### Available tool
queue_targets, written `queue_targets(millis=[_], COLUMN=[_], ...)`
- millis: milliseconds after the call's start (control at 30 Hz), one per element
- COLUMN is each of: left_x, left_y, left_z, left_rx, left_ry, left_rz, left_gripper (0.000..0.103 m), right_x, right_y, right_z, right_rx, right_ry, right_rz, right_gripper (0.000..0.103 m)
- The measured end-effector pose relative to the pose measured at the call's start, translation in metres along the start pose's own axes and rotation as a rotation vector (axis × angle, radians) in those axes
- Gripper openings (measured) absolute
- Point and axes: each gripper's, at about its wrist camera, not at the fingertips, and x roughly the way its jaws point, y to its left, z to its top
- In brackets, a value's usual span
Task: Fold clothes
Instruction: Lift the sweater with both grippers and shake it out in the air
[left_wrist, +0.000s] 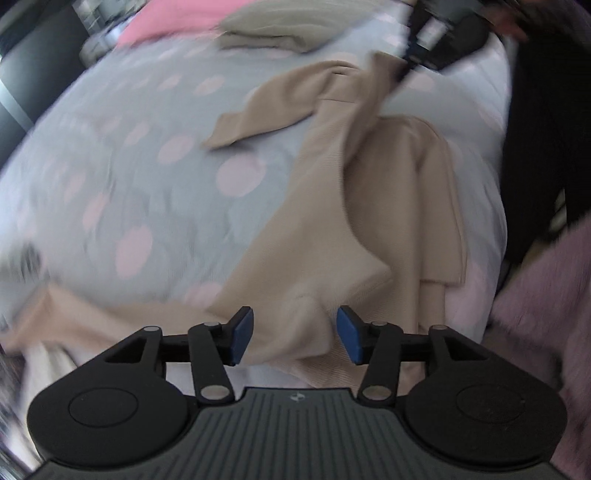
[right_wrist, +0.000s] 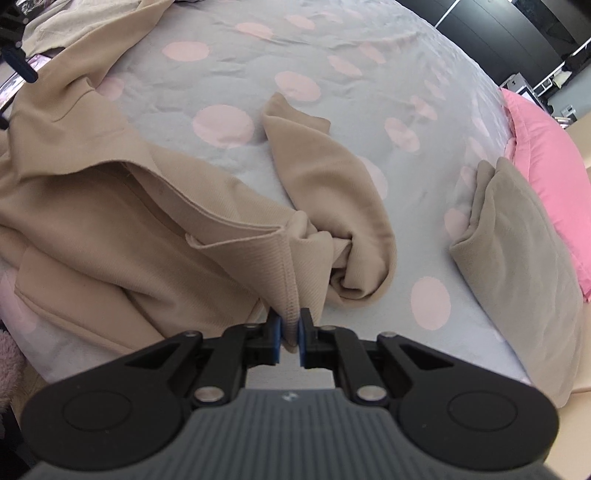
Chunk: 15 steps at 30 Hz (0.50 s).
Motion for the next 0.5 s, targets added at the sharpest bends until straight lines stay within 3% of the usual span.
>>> queue_targets(millis=[333, 433, 500], left_x=[0.016, 0.026, 0.033], left_y=[-0.076, -0.079, -0.078], left_z=[0.002, 0.002, 0.004], left_rx=[0.527, 0.593, 0.606], left_ry=[0.050, 0.080, 0.099], left_rz=[0.120, 0.118, 0.107], left_gripper=[0.051, 0.049, 0.042], right_x=[0.003, 0.002, 0.002], right_y=[-0.004, -0.005, -0.004], right_z=[-0.002, -0.003, -0.003], right_rx=[0.014, 0.014, 0.012], right_ry=[-0.007, -0.011, -0.015], right_rz=[0.020, 0.020, 0.020], right_gripper=[0.010, 0.010, 0.010])
